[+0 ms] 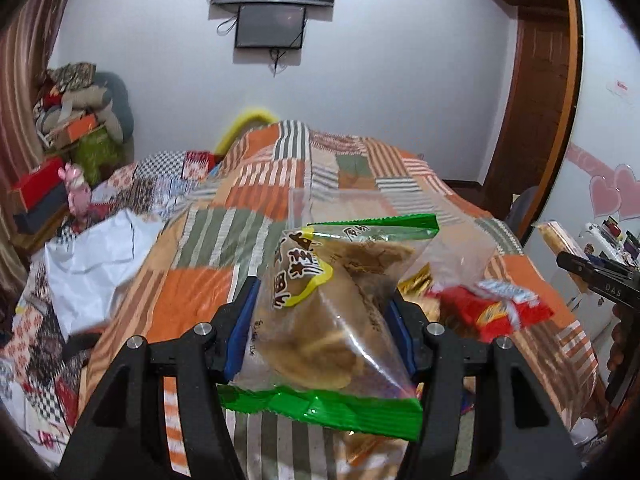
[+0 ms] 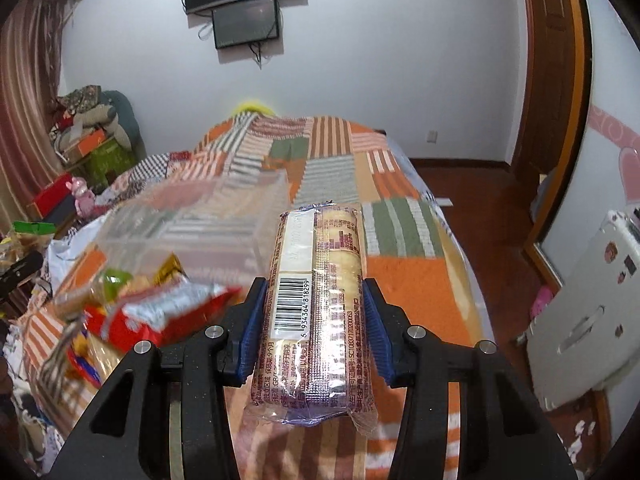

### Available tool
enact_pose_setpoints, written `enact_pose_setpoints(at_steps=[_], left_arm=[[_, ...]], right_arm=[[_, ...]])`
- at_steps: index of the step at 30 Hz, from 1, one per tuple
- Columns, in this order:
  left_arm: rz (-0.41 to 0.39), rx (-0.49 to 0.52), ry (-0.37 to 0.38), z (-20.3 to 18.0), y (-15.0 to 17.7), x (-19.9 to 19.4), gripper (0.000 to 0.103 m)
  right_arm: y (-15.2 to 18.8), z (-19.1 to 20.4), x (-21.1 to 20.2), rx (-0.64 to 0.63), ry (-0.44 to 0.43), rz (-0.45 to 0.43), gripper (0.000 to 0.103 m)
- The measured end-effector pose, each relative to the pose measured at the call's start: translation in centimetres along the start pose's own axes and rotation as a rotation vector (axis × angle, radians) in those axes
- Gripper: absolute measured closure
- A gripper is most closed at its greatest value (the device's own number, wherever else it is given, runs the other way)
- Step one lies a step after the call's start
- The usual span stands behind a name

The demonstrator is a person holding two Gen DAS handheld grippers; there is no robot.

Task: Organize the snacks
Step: 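Carry the bag into the clear box with left tool while right tool drops the biscuit roll in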

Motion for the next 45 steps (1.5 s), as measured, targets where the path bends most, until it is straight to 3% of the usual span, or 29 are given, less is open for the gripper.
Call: enact_pose_setpoints(at_steps=[16, 30, 39, 45], left_arm=[[0.010, 0.069, -0.017, -2.5, -5.3, 3.5, 0.045], [0.099, 0.057, -0.027, -2.3, -7.9, 9.3, 0.045], [0.197, 0.033, -0.002, -1.7, -8.7, 13.5, 0.045], [0.254, 0.041, 0.001, -1.6, -8.7, 15.7, 0.045]], right_arm=[[-4.3, 3.1, 1.9, -0.093, -0.035, -0.061, 0.060], [-6.9, 4.7, 5.0, -0.148, -0.081, -0.012, 0.060], [-7.5, 6.9, 7.8, -0.207, -0.113, 0.044, 0.060], [-7.2, 7.9, 9.9, -0.284, -0.083, 0.105, 0.060]])
Point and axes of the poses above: each gripper's, at about its wrist camera, not at the fingertips, and x roughly the way its jaws point, z to its left, y to its underside, the point moved 7 cm from there along x, roughly the way its jaws point, and after that the axes turned 12 degrees about z, right-handed, at the moved point
